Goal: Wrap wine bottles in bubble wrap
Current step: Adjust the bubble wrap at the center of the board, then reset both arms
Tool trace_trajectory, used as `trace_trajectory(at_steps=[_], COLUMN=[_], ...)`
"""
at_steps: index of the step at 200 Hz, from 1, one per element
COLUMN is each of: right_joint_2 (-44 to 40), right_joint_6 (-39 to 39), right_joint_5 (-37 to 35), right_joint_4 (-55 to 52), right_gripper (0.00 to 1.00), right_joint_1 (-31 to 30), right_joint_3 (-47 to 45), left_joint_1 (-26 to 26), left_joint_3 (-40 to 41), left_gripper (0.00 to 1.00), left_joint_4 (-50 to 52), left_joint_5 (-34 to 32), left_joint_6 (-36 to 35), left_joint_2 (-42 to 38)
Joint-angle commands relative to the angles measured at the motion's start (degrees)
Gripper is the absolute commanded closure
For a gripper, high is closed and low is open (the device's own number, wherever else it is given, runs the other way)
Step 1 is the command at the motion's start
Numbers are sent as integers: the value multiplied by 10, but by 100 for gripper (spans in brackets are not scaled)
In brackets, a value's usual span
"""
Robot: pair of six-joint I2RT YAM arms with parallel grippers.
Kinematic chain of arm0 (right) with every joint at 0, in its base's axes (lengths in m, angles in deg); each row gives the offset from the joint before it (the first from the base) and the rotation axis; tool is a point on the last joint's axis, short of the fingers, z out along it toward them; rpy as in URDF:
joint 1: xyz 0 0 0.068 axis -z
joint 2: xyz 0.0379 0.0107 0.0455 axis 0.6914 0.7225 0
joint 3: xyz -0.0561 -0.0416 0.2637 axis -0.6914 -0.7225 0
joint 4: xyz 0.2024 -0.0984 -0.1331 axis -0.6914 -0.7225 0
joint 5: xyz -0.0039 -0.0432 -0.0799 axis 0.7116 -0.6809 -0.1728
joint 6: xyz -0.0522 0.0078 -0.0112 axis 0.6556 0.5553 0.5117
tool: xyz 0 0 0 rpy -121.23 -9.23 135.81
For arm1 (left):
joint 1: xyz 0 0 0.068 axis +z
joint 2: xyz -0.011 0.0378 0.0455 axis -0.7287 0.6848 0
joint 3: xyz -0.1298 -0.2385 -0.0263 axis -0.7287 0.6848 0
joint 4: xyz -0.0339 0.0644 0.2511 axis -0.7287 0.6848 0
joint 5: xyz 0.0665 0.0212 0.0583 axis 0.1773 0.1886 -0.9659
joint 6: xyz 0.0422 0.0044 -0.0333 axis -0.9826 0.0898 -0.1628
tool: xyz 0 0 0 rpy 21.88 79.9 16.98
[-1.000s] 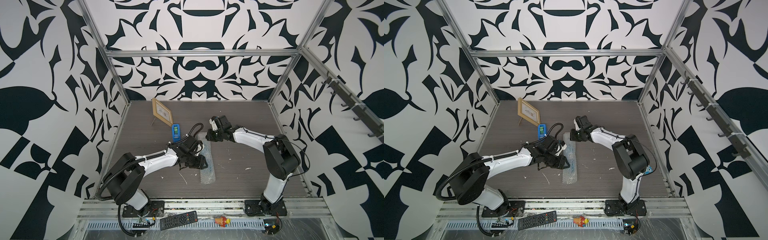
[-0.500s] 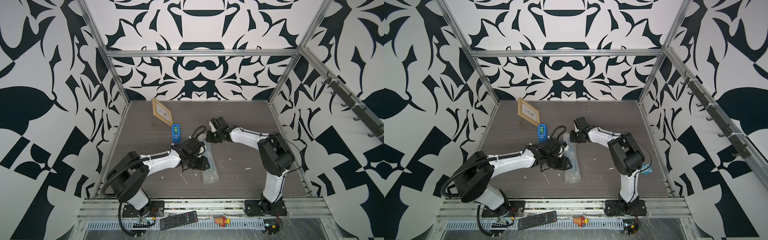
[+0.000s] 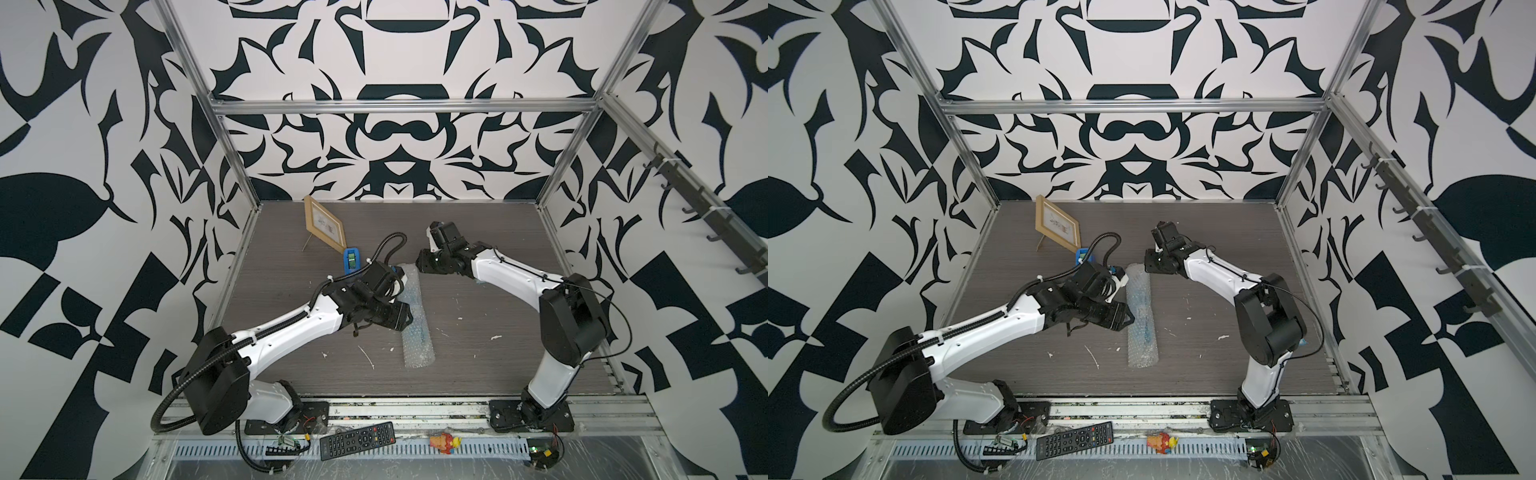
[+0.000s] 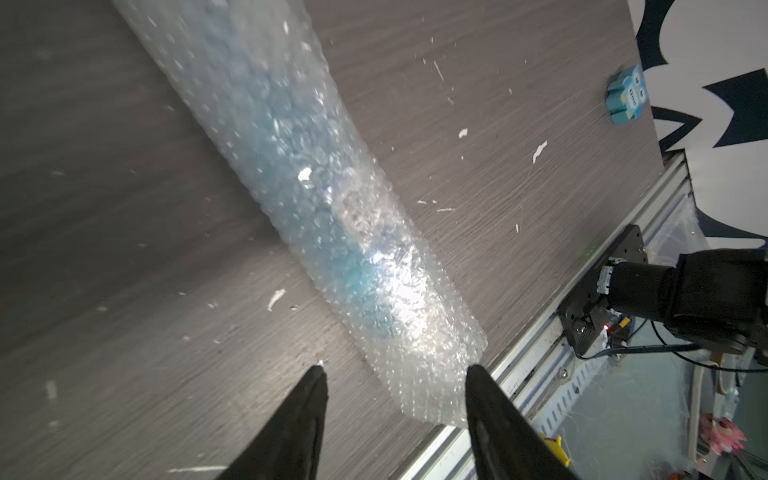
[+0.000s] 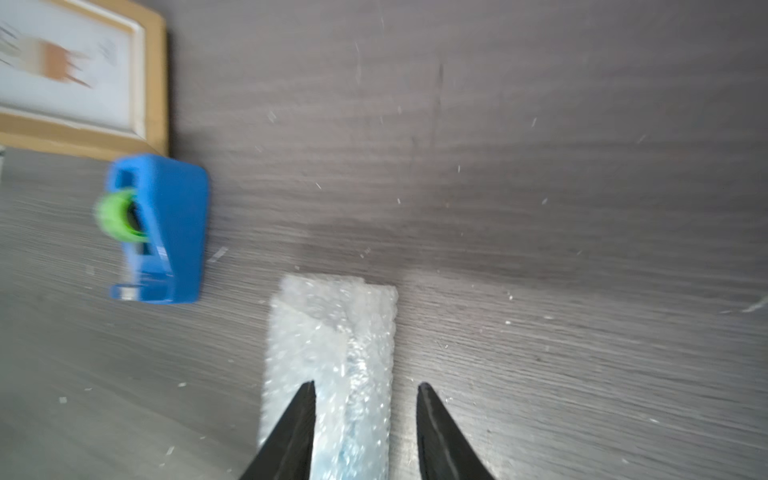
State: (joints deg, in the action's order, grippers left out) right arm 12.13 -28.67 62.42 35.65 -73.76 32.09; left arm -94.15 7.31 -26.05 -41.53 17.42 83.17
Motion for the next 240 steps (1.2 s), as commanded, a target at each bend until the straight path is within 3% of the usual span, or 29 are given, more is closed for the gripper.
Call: trace_trajectory(at_steps=[1, 28, 50, 70, 93, 143, 192, 240], right_joint_2=[-51, -109, -169, -216, -251, -276, -225, -184], right_joint_6=[21, 53, 89, 120, 158, 230, 232, 273], right_joint_5=[-21, -61, -152, -234, -299, -413, -443, -403], right_joint_4=[-25, -32, -23, -13, 9, 194, 395, 603], right_gripper=[58, 57, 53, 41, 26, 5, 1, 1], right_joint_1=[10, 21, 30, 49, 76, 126, 154, 162], right_joint_3=[21, -3, -51, -102, -164, -343, -450, -514], left_joint_1=[42, 103, 155, 218, 298, 422, 449, 451], left_joint_3=[-21, -37, -43, -35, -5, 114, 208, 298], left_gripper=[40, 32, 23, 16, 0, 1, 1, 1], left_joint_4=[90, 113, 110, 85, 36, -157, -339, -570], left_joint_5=[-36, -68, -98, -123, -139, -152, -177, -195], left_joint_6=[-67, -126, -176, -198, -214, -190, -174, -191], left_joint_2=[-33, -78, -100, -112, -114, -94, -21, 13])
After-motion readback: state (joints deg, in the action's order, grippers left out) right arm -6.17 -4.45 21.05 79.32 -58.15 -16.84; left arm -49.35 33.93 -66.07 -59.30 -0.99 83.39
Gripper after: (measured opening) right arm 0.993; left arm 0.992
